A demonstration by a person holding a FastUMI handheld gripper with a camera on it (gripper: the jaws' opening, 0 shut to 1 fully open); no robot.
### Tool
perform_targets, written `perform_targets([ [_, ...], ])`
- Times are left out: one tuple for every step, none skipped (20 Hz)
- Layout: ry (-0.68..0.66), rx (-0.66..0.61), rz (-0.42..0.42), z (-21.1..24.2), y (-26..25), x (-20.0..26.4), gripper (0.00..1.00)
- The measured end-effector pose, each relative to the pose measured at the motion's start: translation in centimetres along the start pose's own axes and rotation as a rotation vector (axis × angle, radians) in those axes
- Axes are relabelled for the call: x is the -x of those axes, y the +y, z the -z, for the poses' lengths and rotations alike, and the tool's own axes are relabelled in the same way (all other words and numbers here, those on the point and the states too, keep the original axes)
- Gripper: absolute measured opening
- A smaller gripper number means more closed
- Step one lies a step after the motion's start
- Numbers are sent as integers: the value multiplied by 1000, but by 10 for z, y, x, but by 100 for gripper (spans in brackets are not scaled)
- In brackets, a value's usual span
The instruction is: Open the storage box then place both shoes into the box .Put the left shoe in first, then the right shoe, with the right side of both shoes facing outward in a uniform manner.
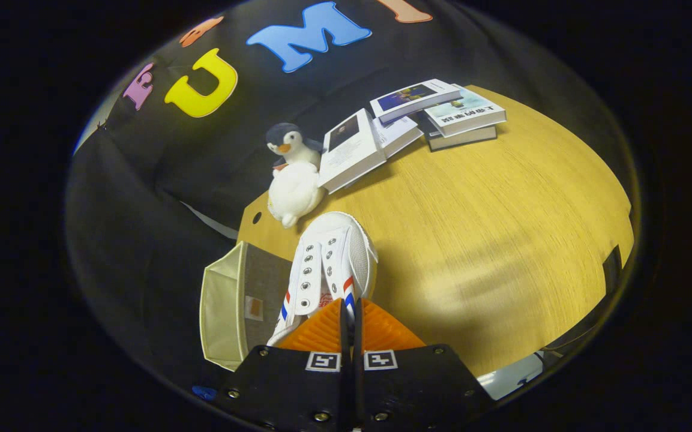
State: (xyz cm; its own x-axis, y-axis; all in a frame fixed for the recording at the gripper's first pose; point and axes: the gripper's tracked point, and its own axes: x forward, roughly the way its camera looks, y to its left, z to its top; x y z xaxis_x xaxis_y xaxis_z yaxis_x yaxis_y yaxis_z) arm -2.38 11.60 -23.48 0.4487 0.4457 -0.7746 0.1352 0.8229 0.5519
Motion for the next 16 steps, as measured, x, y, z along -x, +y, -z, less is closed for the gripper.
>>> perform_targets([
  [-8, 2, -18, 0, 15, 1, 0],
  [-12, 10, -35, 1, 30, 4, 0],
  [-13, 21, -54, 2, 44, 4, 0],
  [-22, 27, -69, 2, 58, 3, 0],
  [-20, 39, -83, 4, 71, 4, 0],
  [-22, 51, -94, 6, 84, 3, 0],
  [-24, 62, -100, 9, 94, 2, 0],
  [-19, 77, -105, 12, 104, 0, 0],
  [-18, 88, -109, 16, 113, -4, 0],
  [-15, 94, -111, 21, 122, -7, 0],
  [-6, 102, -115, 26, 130, -11, 0],
  [-1, 107, -118, 32, 137, -15, 0],
  [1, 113, -116, 37, 144, -19, 0],
  [4, 120, -112, 41, 148, -23, 0],
  [3, 129, -105, 46, 152, -28, 0],
  [-7, 133, -94, 48, 154, -33, 0],
])
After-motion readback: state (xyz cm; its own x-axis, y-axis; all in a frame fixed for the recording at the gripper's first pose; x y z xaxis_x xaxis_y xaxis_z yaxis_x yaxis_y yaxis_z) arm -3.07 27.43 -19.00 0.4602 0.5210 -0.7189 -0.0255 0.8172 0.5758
